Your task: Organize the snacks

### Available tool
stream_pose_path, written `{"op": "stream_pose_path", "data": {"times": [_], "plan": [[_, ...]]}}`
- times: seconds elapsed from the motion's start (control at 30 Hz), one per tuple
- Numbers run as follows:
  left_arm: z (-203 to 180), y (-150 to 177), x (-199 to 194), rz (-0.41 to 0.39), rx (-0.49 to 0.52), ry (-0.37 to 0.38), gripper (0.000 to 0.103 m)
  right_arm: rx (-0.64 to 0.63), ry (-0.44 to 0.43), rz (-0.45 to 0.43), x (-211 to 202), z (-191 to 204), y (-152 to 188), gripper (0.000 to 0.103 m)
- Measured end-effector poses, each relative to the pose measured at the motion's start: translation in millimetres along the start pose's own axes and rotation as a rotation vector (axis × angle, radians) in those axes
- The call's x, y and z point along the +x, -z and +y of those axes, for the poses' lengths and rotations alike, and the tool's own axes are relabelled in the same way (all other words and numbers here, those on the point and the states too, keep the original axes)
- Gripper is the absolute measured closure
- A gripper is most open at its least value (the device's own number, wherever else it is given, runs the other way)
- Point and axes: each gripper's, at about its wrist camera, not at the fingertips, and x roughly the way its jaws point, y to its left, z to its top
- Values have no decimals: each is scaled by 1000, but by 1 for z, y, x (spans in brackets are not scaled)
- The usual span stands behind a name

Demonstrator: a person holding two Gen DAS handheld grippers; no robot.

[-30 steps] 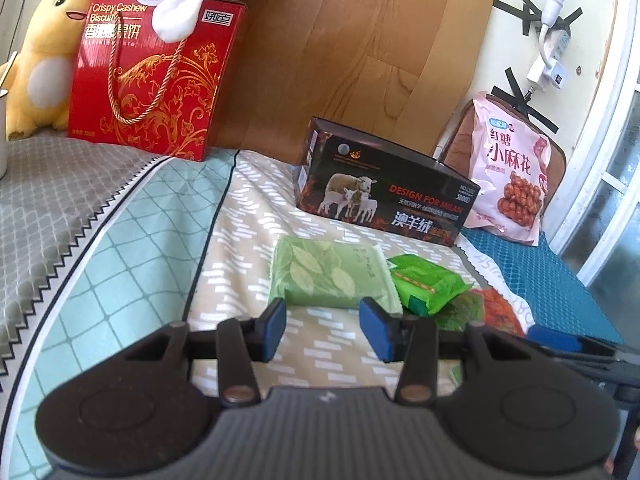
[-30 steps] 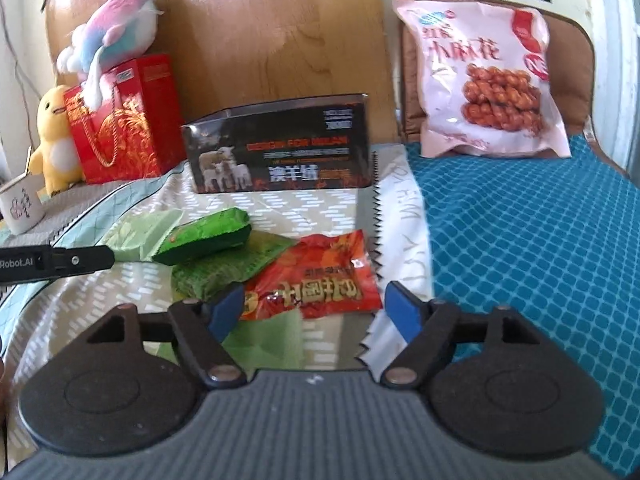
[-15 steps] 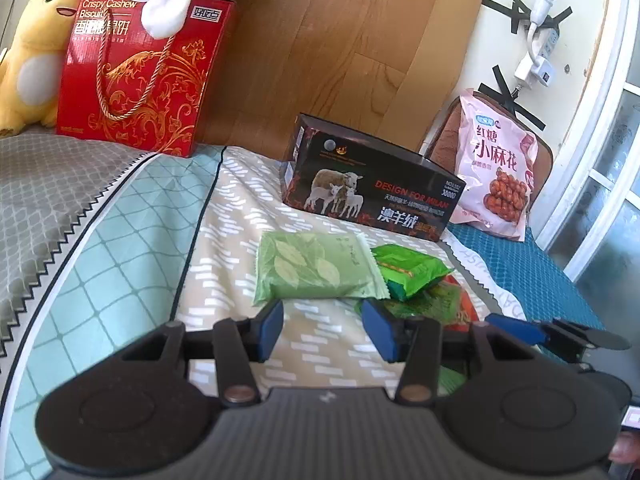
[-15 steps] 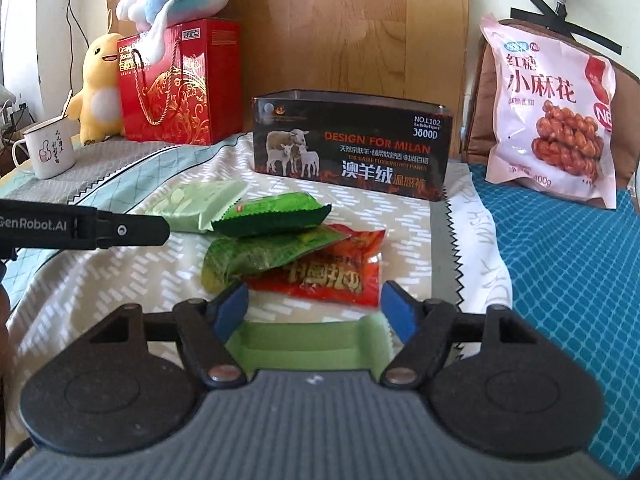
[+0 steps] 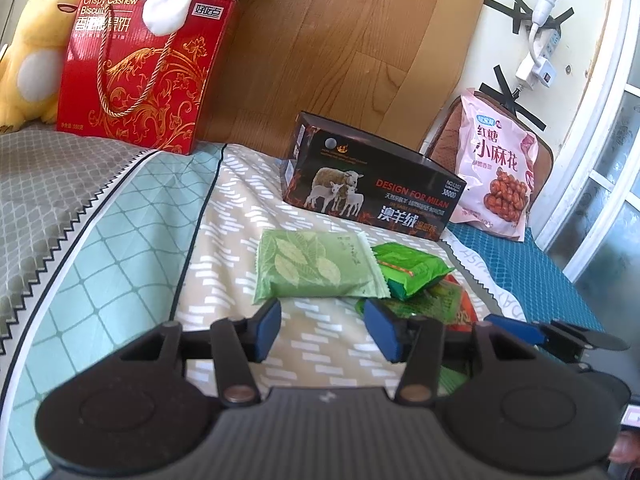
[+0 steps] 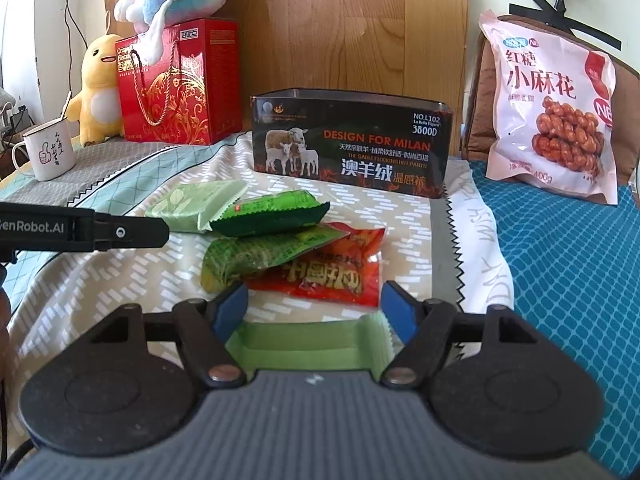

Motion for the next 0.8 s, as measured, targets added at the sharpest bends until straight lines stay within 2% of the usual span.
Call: {"op": "stream_pose_path", "data": {"times": [0.17,0.27,0.33,0.4,0.53,0.8], "plan": [[0,0,0,1,-1,0,56,-8,7,-12,-2,2,1,29],[0,0,1,2,-3,0,56,-54,16,-43,-6,9,4,45],[0,0,1,3,-3,0,56,-124,-14,-48,-6,19,5,72],[1,0,1,3,-3,0,56,-227,-21,-50,-7,36,8,81],[2,0,2,6,-11,3,56,-364,-21,-63,-10,56,15,81],[6,-1,4,12,-37,5,56,-329,-30,-64,-10,50,13,76]]}}
